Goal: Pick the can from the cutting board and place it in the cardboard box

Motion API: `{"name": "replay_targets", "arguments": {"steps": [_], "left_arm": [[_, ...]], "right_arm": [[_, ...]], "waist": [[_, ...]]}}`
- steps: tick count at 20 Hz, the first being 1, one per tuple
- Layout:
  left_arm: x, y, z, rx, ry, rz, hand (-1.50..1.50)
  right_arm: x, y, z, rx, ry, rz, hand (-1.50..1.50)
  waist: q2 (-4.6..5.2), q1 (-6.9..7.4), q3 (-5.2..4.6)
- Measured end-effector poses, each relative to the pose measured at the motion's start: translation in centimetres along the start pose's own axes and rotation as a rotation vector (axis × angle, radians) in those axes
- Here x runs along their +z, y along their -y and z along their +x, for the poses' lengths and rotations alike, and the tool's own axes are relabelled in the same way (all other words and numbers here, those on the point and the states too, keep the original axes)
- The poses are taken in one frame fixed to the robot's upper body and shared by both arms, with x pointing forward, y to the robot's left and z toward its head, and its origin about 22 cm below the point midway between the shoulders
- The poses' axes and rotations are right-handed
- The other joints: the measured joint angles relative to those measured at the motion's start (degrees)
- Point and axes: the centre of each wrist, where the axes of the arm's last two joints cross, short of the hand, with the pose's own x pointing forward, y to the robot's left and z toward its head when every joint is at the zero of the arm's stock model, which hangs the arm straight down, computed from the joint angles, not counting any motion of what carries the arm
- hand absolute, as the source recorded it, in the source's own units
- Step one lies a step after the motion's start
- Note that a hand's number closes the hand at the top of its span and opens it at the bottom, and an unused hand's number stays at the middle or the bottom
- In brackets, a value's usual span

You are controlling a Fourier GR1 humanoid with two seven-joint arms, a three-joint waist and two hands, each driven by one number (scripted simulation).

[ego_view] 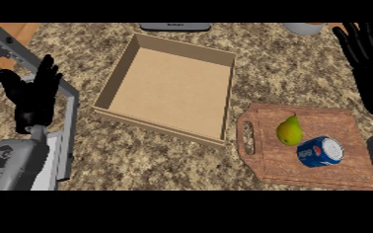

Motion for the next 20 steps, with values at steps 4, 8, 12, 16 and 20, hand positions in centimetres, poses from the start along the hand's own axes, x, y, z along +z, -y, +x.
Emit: {"name": "replay_targets", "arguments": {"steps": [4, 8, 12, 16, 20], "left_arm": [[1.6, 0.7, -0.8, -0.066, 0.048, -0.053, 0.0], [3.1, 0.7, -2.1, -0.151, 0.089, -0.111, 0.0], [4.7, 1.0, -3.3, -0.19, 0.092, -0.165, 0.0], [5.9, 1.1, -3.7, -0.206, 0.097, -0.183, 0.0], [6.4, 1.2, -4.6, -0.21, 0.097, -0.191, 0.0]], "right_arm": [[0.4, 0.8, -0.2, -0.005, 0.049, -0.01, -1.5], [1.4, 4.2, -0.5, 0.223, 0.008, -0.05, 1.5], [4.3, 5.3, -5.0, 0.248, -0.063, -0.279, -1.5], [7.5, 7.1, -7.5, 0.254, -0.047, -0.327, -1.5], [9.1, 9.1, -6.8, 0.427, -0.106, -0.22, -1.5]], "waist": [[0.42, 0.33, 0.88], [0.94, -0.37, 0.85], [0.87, 0.11, 1.25], [0.78, 0.1, 1.37], [0.77, 0.07, 1.34]]}}
